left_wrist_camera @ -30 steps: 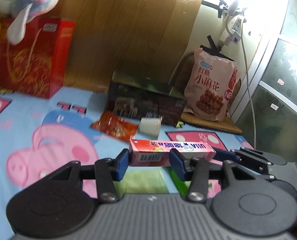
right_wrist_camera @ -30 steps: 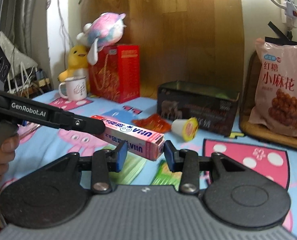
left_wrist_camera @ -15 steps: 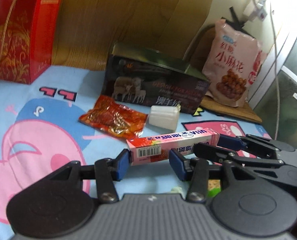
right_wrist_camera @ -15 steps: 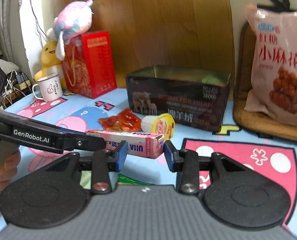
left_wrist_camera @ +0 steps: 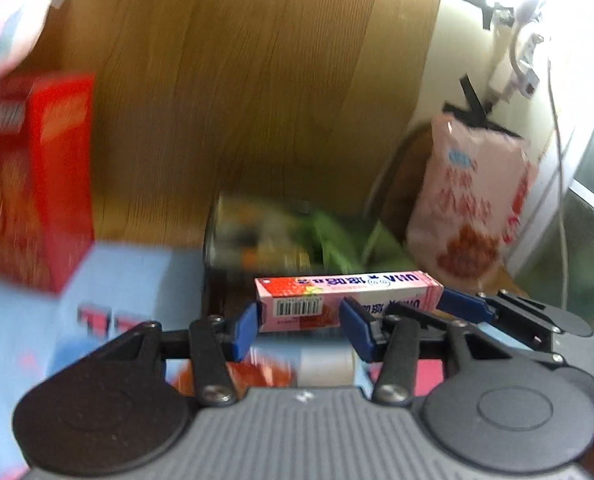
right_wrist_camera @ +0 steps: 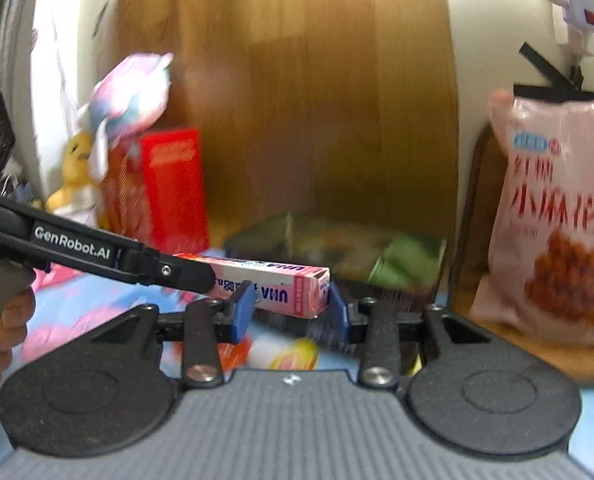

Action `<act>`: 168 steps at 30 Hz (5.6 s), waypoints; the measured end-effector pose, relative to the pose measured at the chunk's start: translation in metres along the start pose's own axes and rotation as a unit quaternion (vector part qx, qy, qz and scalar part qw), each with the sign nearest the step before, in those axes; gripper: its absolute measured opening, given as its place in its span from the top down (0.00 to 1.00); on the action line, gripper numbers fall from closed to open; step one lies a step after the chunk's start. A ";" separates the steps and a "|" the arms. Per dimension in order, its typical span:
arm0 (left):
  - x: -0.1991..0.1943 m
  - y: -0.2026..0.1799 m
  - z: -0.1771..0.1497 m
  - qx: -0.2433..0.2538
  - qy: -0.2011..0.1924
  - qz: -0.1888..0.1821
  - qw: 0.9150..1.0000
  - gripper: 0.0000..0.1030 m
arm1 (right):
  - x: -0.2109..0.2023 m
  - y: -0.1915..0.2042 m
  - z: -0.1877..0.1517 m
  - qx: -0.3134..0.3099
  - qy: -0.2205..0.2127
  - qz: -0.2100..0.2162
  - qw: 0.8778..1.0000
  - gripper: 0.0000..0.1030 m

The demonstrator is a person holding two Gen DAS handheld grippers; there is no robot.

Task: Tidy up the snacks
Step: 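Carry the pink candy box into the tin box and open the left tool, then grasp the orange spicy-snack wrapper with the left tool, then lift the orange wrapper and swing it toward the tin box, then drop the orange wrapper into the tin box by opening the left tool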

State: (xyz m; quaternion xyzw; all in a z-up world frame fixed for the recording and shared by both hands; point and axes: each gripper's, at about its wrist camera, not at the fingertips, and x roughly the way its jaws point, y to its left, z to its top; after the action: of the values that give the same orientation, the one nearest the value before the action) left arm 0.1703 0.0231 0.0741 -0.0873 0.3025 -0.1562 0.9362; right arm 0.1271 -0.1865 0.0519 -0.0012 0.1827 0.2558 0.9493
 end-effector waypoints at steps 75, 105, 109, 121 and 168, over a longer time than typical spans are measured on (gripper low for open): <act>-0.170 0.108 -0.195 -0.152 0.043 -0.039 0.987 0.58 | -0.032 0.152 -0.083 0.131 0.252 0.267 0.921 0.64; -0.063 -0.072 -0.165 0.043 0.141 -0.168 0.975 0.60 | -0.144 0.061 -0.121 0.174 0.240 0.246 0.923 0.75; -0.084 -0.052 -0.160 0.022 0.116 -0.179 0.977 0.57 | -0.168 0.041 -0.127 0.182 0.228 0.216 0.932 0.72; -0.111 -0.002 -0.212 -0.130 0.189 -0.239 0.943 0.56 | -0.148 -0.009 -0.128 0.266 0.208 0.211 0.917 0.66; 0.101 -0.025 0.038 0.021 0.097 -0.069 0.993 0.84 | 0.070 -0.091 0.014 0.202 0.074 0.103 0.971 0.92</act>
State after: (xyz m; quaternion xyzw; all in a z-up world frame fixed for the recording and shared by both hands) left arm 0.2640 -0.0325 0.0568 -0.0731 0.3822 -0.2345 0.8909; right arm 0.2325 -0.2307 0.0326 0.1908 0.2993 0.3088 0.8824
